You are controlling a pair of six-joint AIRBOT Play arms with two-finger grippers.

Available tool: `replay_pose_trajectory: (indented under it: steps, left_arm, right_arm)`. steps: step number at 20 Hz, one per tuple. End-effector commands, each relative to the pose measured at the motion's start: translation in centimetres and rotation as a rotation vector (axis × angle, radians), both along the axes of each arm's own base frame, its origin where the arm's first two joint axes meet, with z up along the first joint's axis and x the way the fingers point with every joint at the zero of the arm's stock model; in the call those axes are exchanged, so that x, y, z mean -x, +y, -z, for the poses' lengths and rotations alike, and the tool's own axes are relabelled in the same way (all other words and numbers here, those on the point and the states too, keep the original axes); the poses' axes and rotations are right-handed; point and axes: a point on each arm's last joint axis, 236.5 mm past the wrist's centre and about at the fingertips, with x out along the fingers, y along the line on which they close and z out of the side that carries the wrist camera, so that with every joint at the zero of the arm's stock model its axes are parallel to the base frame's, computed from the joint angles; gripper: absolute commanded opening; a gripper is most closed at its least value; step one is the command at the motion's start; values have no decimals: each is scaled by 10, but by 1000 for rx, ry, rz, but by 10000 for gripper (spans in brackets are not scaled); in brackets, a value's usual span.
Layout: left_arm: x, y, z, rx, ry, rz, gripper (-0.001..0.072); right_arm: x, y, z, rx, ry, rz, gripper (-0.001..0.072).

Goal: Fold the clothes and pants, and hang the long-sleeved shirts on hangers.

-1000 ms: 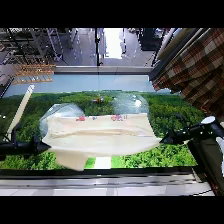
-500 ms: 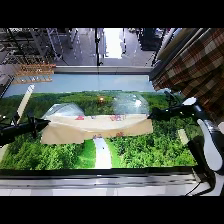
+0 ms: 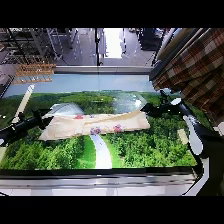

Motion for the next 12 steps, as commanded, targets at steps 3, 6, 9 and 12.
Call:
replay_pose_trajectory:
  steps: [3,6,9,12]
  left_arm:
    - [18,-15,-47,-47,-255,153,448]
    - [34,-38,-66,-249,-377,289,386]
    - [48,-67,-66,-498,-458,448,133]
    - [60,-87,-31,-695,-363,590,7]
  right_arm:
    - [61,-13,9,-57,188,-154,599]
    - [69,10,24,-116,229,-196,595]
    - [65,54,34,-181,188,-279,229]
    - [63,35,15,-29,152,-337,16]
